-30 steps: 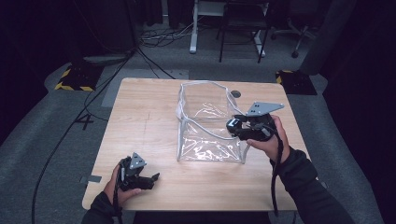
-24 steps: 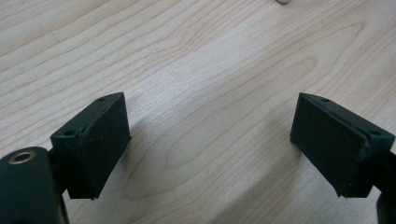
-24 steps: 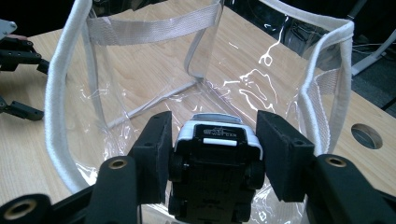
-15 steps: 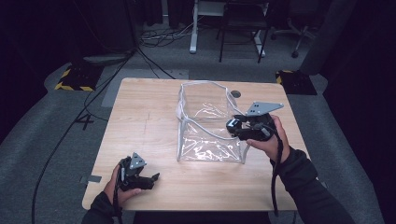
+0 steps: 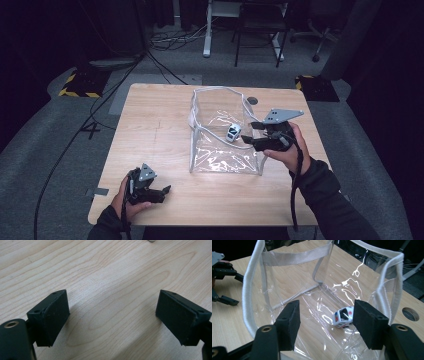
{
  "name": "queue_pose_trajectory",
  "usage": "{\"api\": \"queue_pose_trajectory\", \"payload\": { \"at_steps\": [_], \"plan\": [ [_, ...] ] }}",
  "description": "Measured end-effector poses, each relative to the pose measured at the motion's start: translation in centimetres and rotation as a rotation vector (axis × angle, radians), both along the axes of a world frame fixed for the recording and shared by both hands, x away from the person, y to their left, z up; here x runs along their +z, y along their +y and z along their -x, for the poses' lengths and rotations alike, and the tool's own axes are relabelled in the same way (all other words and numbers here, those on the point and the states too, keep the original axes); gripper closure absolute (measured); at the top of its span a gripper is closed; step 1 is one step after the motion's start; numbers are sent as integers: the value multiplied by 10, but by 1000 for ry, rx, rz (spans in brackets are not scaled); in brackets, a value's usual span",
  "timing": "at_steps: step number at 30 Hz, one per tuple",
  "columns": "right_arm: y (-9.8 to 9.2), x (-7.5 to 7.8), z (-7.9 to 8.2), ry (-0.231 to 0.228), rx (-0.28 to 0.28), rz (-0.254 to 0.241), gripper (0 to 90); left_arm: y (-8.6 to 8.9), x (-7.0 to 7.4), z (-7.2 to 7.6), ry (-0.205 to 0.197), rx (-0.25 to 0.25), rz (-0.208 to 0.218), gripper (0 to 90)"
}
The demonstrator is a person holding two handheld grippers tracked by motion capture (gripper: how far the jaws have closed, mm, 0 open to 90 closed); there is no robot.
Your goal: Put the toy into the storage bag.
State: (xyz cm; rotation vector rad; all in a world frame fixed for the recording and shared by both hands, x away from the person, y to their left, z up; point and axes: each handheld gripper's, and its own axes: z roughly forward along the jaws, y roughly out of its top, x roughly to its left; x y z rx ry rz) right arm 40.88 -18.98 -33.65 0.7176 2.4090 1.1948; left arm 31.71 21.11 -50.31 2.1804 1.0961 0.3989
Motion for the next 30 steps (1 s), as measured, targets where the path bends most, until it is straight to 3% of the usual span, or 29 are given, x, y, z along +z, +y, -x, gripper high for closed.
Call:
{"api": "queue_pose_trajectory", "payload": {
  "at_steps": [30],
  "plan": [
    [-22, 12, 7, -37, -6, -16, 358, 0, 0, 0, 1, 0, 0, 120]
  ]
}}
